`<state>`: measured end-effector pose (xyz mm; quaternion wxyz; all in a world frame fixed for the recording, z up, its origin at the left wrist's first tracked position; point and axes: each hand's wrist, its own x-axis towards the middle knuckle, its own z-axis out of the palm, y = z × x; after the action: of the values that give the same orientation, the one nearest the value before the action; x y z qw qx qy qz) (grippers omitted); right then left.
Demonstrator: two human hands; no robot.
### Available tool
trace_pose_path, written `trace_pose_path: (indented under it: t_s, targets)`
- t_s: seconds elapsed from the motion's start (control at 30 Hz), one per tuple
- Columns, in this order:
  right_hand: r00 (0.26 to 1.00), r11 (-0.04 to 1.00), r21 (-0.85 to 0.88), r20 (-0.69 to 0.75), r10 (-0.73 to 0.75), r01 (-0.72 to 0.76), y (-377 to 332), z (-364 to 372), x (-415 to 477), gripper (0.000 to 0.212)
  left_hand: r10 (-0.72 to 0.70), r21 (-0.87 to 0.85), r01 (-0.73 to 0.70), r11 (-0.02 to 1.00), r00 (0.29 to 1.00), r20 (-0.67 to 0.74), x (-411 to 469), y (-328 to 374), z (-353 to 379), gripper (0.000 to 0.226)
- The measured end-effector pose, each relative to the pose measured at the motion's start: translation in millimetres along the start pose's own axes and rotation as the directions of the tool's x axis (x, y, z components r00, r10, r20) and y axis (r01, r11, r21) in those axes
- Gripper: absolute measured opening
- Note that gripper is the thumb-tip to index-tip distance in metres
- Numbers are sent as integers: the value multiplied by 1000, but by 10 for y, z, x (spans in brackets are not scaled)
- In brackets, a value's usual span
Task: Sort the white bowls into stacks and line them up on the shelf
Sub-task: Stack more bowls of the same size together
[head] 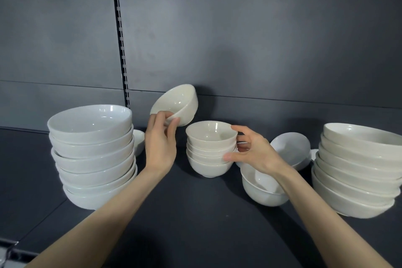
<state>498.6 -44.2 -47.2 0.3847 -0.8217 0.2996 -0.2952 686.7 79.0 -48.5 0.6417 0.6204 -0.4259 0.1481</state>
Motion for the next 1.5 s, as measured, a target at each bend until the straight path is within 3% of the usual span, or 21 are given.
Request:
trace_pose_path:
  t_s: [0.1, 0.2, 0.27, 0.37, 0.5, 0.77, 0.9, 0.97, 1.03, 1.17, 1.27, 1.5]
  targets:
    - [1000, 1000, 1, -6, -2, 2, 3, 4, 3, 105, 103, -5, -103, 995, 994, 38, 43, 89, -33, 10]
    - [1000, 1000, 0, -20, -2, 1, -1, 0, 2, 88, 207, -12, -207, 978, 969, 134, 79, 133, -37, 6]
    - [1000, 1000, -4, -27, 1, -1, -5, 0, 4, 93, 250, -35, -249, 968, 941, 227, 97, 144, -22, 4]
    - [999, 1000, 3, -23, 28, -28, -15, 4, 2, 103, 279, -74, -270, 960, 891, 358, 93, 140, -5, 3]
    - [1000, 1000, 2, -25, 14, -14, 8, 5, 10, 89, 286, -101, -271, 957, 835, 470, 81, 129, 27, 2]
    - [1000, 1000, 21, -25, -6, 7, 13, 7, 14, 79, 268, -105, -249, 963, 826, 495, 75, 71, 23, 5]
    - [1000, 1000, 17, -25, -5, 6, 17, 2, 6, 76, 238, -44, -246, 968, 856, 460, 43, 73, 27, 31]
    - [1000, 1000, 15, -19, -7, 7, 17, 2, 4, 76, 187, -29, -193, 981, 888, 421, -8, 44, 39, 55]
    - [1000, 1000, 16, -16, 0, 0, 19, 2, 6, 78, 63, -37, -52, 998, 900, 430, -34, 18, 56, 81]
    - [1000, 1000, 1, -4, 12, -12, 11, -3, 10, 84, -193, -77, 279, 957, 813, 549, 10, -12, 110, 120]
    - [999, 999, -31, 24, 39, -38, -18, -1, -12, 91, -205, -139, 348, 927, 783, 588, 25, -65, 139, 110]
    - [999, 990, -130, 2, 53, -53, -8, 41, 10, 98, -170, -216, 352, 911, 796, 581, -4, -86, 166, 87]
